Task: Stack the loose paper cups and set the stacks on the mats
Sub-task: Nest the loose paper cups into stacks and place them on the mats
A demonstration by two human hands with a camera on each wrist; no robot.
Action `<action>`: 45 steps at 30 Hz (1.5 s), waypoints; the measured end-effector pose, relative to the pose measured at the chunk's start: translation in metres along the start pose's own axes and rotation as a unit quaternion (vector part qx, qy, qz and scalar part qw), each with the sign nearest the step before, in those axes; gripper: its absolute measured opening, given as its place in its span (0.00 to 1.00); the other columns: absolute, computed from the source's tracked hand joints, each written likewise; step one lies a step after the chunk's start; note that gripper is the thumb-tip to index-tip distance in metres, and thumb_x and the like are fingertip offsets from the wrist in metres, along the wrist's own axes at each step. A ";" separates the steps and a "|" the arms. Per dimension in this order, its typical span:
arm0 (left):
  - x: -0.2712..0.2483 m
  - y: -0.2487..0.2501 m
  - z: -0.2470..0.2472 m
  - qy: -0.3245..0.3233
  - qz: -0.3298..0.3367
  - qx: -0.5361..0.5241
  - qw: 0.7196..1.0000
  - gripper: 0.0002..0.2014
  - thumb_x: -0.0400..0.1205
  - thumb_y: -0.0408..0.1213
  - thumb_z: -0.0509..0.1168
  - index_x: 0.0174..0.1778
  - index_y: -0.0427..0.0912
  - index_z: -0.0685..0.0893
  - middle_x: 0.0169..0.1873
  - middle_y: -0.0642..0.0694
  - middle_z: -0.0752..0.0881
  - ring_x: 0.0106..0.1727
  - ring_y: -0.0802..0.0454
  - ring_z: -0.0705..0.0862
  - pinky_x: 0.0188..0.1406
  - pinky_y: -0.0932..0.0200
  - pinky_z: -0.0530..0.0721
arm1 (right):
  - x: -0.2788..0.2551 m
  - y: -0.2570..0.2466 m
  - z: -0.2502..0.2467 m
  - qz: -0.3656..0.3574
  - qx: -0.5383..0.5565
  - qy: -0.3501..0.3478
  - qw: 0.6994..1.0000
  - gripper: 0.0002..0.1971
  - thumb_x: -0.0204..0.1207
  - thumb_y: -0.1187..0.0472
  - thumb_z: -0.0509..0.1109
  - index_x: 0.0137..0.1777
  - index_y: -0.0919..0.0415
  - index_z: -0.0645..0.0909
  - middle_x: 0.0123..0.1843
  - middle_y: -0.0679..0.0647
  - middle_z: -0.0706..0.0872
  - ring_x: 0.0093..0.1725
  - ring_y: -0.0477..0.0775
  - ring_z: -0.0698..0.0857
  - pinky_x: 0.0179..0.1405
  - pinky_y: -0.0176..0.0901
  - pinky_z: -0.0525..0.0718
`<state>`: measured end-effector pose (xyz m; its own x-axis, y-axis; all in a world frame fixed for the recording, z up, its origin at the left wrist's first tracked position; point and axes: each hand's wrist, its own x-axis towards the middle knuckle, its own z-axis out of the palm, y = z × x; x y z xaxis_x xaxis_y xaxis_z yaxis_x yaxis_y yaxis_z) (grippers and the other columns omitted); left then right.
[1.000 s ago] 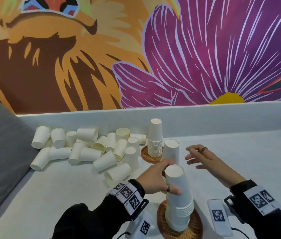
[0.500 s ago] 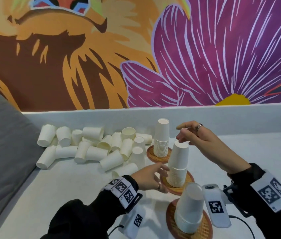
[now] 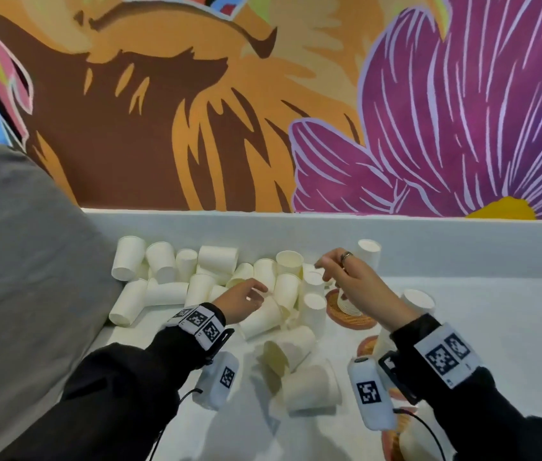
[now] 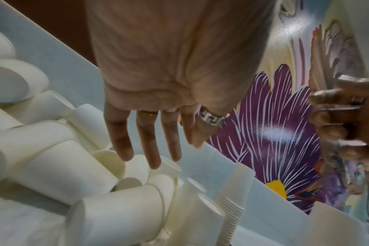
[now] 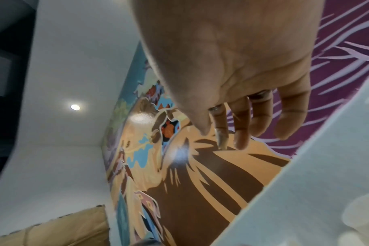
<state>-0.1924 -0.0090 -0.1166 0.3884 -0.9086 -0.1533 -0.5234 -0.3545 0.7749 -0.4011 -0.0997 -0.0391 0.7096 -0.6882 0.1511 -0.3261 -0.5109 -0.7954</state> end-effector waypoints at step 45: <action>0.038 -0.072 0.014 0.021 0.017 -0.059 0.998 0.40 0.70 0.25 0.74 0.76 0.44 0.63 0.63 0.46 0.75 0.60 0.52 0.73 0.55 0.61 0.74 | 0.072 0.024 0.060 -0.033 -0.119 0.137 0.983 0.21 0.77 0.74 0.55 0.64 0.52 0.73 0.52 0.50 0.77 0.45 0.52 0.77 0.38 0.43 0.71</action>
<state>-0.1511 -0.0214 -0.1868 0.4041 -0.9090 -0.1019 -0.4447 -0.2926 0.8466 -0.3210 -0.1305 -0.0826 0.5495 -0.7459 0.3765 -0.4454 -0.6428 -0.6233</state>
